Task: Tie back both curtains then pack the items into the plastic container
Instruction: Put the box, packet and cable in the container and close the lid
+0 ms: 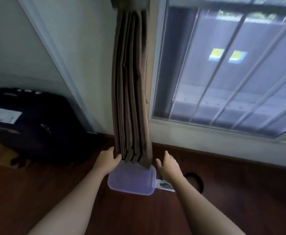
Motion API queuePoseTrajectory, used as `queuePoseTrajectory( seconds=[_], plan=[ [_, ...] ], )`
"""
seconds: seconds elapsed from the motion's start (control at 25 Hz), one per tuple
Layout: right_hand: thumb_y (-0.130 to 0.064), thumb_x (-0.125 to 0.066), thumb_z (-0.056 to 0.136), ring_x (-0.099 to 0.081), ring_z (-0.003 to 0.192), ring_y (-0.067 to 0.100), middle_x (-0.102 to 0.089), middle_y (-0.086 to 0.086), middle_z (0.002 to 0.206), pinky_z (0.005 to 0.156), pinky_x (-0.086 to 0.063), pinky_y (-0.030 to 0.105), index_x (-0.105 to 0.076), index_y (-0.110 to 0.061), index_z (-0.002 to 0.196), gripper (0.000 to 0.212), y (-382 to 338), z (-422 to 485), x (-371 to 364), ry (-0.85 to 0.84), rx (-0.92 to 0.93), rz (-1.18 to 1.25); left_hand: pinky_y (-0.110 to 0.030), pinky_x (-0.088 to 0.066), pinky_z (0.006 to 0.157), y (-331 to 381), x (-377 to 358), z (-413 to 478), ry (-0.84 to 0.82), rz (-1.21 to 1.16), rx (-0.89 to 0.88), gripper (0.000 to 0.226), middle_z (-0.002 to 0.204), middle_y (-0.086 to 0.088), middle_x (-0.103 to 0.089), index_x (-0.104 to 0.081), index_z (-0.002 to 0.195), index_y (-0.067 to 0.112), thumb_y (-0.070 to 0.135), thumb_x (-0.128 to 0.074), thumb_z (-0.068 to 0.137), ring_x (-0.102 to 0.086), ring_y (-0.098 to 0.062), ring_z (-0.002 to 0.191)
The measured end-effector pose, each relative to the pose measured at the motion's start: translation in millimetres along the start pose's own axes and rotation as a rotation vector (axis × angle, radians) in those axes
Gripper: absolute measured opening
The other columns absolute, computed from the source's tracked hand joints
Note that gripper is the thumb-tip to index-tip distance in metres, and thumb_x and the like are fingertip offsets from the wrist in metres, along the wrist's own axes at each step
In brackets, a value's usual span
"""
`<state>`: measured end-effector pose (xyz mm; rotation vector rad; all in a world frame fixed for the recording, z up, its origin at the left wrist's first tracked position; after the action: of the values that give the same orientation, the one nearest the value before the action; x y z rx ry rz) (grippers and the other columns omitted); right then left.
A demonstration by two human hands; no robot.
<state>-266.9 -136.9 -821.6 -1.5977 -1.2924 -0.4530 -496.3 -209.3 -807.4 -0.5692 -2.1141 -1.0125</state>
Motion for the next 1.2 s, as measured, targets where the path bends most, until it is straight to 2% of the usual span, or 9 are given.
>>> queuePoseTrajectory(
  seconds=[0.08,0.28,0.44,0.52,0.64,0.76,0.84,1.08,1.2],
  plan=[
    [-0.037,-0.035,0.098,-0.037,0.133,0.032,-0.031,0.021,0.148,0.102,-0.034,0.035,-0.011,0.002,0.146,0.066,41.3,27.9,-70.8,-0.033,-0.042,0.012,-0.031,-0.043,0.099,-48.0,-65.6,30.3,-0.016,0.02,0.051,0.063,0.143,-0.016,-0.044,-0.028,0.145,0.008,0.038,-0.047,0.094,-0.047,-0.03,0.127],
    [-0.04,-0.038,0.097,-0.034,0.134,0.035,-0.027,0.024,0.149,0.106,-0.033,0.037,-0.009,0.005,0.145,0.072,132.7,112.5,-222.3,-0.021,-0.051,0.02,-0.036,-0.049,0.09,-164.2,-199.3,116.7,-0.011,0.143,0.074,0.048,0.127,-0.017,-0.057,-0.043,0.134,0.005,0.034,-0.043,0.095,-0.057,-0.032,0.112],
    [-0.041,-0.039,0.096,-0.041,0.128,0.037,-0.027,0.026,0.147,0.1,-0.037,0.036,-0.011,0.007,0.144,0.073,183.3,178.0,-300.8,0.022,-0.06,0.017,-0.04,-0.049,0.092,-236.4,-263.1,183.3,0.083,0.125,0.229,0.05,0.134,-0.022,-0.05,-0.032,0.138,0.001,0.032,-0.033,0.099,-0.055,-0.036,0.115],
    [-0.044,-0.041,0.095,-0.04,0.129,0.036,-0.031,0.027,0.145,0.101,-0.035,0.035,-0.007,0.006,0.145,0.079,195.4,203.1,-323.0,0.023,-0.074,0.032,-0.04,-0.048,0.091,-254.6,-278.5,206.9,0.128,0.097,0.301,0.049,0.131,-0.024,-0.051,-0.035,0.135,0.0,0.033,-0.029,0.1,-0.055,-0.038,0.114],
    [-0.044,-0.05,0.091,-0.043,0.127,0.036,-0.036,0.025,0.143,0.097,-0.038,0.035,-0.002,0.007,0.145,0.088,202.3,221.1,-349.2,0.0,-0.053,0.111,-0.038,-0.046,0.086,-269.3,-297.1,226.0,0.122,0.123,0.266,0.045,0.127,-0.023,-0.055,-0.042,0.13,-0.002,0.031,-0.033,0.1,-0.056,-0.036,0.113],
    [-0.038,-0.057,0.089,-0.048,0.121,0.036,-0.044,0.023,0.136,0.089,-0.04,0.034,-0.017,0.008,0.139,0.079,204.1,215.3,-357.6,0.022,-0.059,0.113,-0.03,-0.044,0.074,-276.1,-294.1,218.4,0.079,0.164,0.255,0.037,0.117,-0.018,-0.061,-0.052,0.121,0.0,0.028,-0.04,0.099,-0.059,-0.027,0.099],
    [-0.035,-0.061,0.087,-0.05,0.118,0.035,-0.047,0.023,0.132,0.087,-0.039,0.033,-0.026,0.006,0.134,0.071,205.4,196.4,-366.7,0.006,-0.065,0.118,-0.03,-0.044,0.074,-287.9,-291.1,203.6,0.03,0.154,0.262,0.035,0.116,-0.017,-0.061,-0.054,0.121,0.002,0.025,-0.044,0.096,-0.06,-0.026,0.098],
    [-0.034,-0.066,0.084,-0.05,0.12,0.033,-0.045,0.021,0.131,0.086,-0.04,0.031,-0.031,0.002,0.125,0.065,216.9,110.4,-387.4,-0.111,-0.173,0.182,-0.034,-0.049,0.089,-302.1,-288.3,131.6,-0.049,0.158,0.364,0.036,0.123,-0.018,-0.06,-0.056,0.123,0.005,0.02,-0.051,0.09,-0.058,-0.032,0.111],
    [-0.033,-0.07,0.081,-0.052,0.116,0.033,-0.049,0.022,0.127,0.08,-0.04,0.031,-0.033,0.003,0.123,0.066,246.8,108.9,-359.7,-0.062,-0.131,0.174,-0.032,-0.047,0.082,-275.9,-301.2,119.5,-0.06,0.107,0.318,0.034,0.12,-0.018,-0.062,-0.06,0.114,0.006,0.021,-0.056,0.084,-0.059,-0.032,0.108]
  ],
)
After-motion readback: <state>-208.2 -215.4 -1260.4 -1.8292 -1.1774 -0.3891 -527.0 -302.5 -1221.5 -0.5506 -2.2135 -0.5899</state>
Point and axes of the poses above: each hand's wrist, its own z-axis towards the middle knuckle, its own x-axis out of the back of the hand, y = z × x, the point moved 1 cm from there along z, towards the middle knuckle
